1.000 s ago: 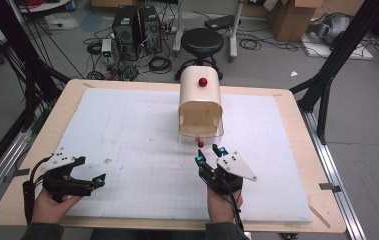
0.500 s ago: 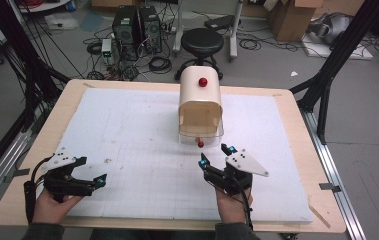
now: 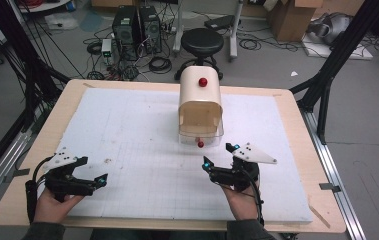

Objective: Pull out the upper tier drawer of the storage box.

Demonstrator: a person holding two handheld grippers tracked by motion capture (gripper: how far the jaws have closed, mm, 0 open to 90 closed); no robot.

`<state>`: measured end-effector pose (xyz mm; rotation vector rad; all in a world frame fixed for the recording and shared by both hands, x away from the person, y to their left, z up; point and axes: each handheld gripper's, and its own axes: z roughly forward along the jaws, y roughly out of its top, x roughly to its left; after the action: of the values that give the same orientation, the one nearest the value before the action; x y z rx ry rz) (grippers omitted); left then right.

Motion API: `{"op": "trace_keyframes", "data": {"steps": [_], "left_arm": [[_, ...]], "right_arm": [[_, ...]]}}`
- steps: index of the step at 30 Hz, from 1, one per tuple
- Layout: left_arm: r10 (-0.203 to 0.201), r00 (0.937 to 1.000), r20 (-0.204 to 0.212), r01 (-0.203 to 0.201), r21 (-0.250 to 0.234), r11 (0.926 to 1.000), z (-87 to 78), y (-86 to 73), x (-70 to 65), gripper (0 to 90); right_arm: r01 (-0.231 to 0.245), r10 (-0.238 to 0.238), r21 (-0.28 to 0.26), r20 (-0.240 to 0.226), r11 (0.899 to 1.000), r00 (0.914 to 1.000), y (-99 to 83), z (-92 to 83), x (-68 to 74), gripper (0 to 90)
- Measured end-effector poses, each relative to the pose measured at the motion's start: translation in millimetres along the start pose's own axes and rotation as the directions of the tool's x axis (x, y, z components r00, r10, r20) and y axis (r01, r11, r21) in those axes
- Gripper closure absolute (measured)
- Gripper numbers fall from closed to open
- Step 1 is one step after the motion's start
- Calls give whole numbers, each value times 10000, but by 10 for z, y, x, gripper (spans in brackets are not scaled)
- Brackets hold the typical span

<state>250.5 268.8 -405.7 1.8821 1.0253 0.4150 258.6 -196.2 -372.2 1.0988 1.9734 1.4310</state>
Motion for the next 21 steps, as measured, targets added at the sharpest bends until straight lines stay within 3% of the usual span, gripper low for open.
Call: {"op": "trace_keyframes", "data": {"steps": [11, 14, 15, 21], "left_arm": [[-63, 9999, 80, 63, -41, 10000, -17, 2, 12, 17], [-93, 9999, 105, 94, -61, 9999, -16, 4, 6, 17], [-93, 9999, 108, 94, -66, 9999, -15, 4, 5, 17], [-53, 9999, 137, 54, -64, 10000, -14, 7, 3, 17]], "right_arm": [[-23, 45, 429, -501, 9991, 9987, -8, -30, -192, 97], [-73, 105, 627, -515, 9980, 9986, -40, -18, -234, 57], [-80, 110, 691, -430, 9976, 9990, -52, -10, -245, 7], [76, -19, 1053, -539, 9944, 9985, -81, 18, -296, 5]]}}
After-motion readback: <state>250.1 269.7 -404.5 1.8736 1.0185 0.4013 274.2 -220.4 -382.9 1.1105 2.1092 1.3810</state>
